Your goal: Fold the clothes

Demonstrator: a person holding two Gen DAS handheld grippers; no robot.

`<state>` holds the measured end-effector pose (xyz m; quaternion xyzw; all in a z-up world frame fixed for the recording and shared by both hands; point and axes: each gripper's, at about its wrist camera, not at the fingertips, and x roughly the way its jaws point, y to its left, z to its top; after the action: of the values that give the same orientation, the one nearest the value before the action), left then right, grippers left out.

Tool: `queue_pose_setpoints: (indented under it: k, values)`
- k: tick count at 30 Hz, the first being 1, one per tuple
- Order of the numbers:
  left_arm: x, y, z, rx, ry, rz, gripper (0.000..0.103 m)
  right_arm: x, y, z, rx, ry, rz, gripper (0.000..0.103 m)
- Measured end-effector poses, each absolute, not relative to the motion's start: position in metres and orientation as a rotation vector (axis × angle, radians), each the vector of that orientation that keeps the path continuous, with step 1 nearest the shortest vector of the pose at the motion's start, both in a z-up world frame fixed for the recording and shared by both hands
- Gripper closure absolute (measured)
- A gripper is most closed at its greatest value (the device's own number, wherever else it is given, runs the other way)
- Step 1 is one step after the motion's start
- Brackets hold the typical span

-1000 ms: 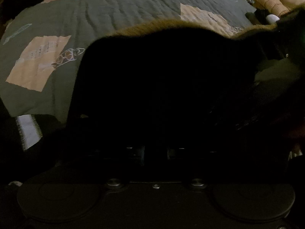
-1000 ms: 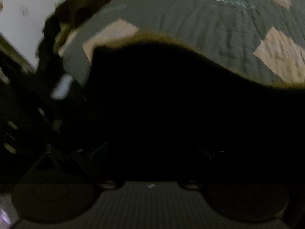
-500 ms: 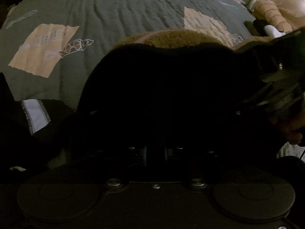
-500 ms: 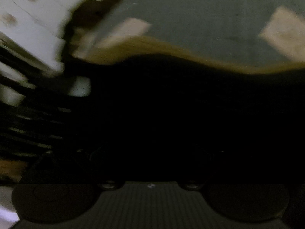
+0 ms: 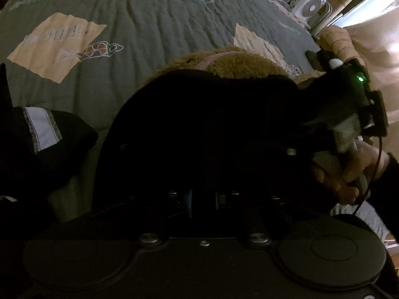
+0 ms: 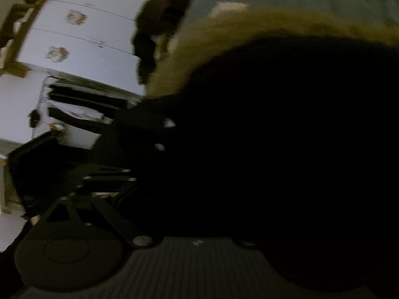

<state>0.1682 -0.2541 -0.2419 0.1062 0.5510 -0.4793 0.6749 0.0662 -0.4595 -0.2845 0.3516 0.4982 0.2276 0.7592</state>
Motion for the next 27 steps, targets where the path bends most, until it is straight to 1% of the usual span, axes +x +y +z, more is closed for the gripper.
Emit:
queue_pose_setpoints:
  k: [3,6,11,14,16,17,19,22,23,24,25,26,27]
  values:
    - [0.17,-0.255,-0.243,0.248,1.239,-1.082,0.087,0.071,-0.457,-0.29,0.807,1.085,0.546,0.009]
    - [0.169,-0.256,-0.243,0.256,1.234,-1.085,0.088,0.075,-0.445,-0.294,0.698,1.097,0.518,0.011]
    - [0.167,-0.257,-0.244,0.265,1.227,-1.089,0.088,0.082,-0.424,-0.301,0.494,1.113,0.459,0.01]
    - [0.166,-0.258,-0.245,0.27,1.228,-1.089,0.088,0.086,-0.412,-0.305,0.372,1.118,0.422,0.008]
    - [0.165,-0.259,-0.246,0.273,1.228,-1.088,0.088,0.088,-0.403,-0.308,0.29,1.12,0.397,0.005]
    - [0.165,-0.259,-0.247,0.274,1.228,-1.085,0.088,0.09,-0.399,-0.309,0.25,1.121,0.385,0.0]
    - [0.165,-0.259,-0.248,0.281,1.229,-1.08,0.088,0.092,-0.39,-0.313,0.184,1.118,0.355,0.0]
    - [0.164,-0.259,-0.25,0.294,1.225,-1.067,0.088,0.091,-0.385,-0.317,0.168,1.095,0.323,0.0]
    - [0.165,-0.258,-0.25,0.29,1.225,-1.062,0.088,0.091,-0.386,-0.316,0.174,1.086,0.313,0.003]
    - [0.166,-0.258,-0.249,0.286,1.224,-1.058,0.088,0.09,-0.388,-0.316,0.181,1.076,0.303,0.017]
    - [0.166,-0.257,-0.249,0.282,1.223,-1.054,0.088,0.09,-0.395,-0.314,0.214,1.072,0.286,0.034]
    - [0.167,-0.257,-0.248,0.28,1.223,-1.051,0.088,0.091,-0.404,-0.312,0.254,1.071,0.267,0.067]
    - [0.167,-0.257,-0.247,0.281,1.222,-1.052,0.088,0.092,-0.413,-0.309,0.294,1.069,0.247,0.085]
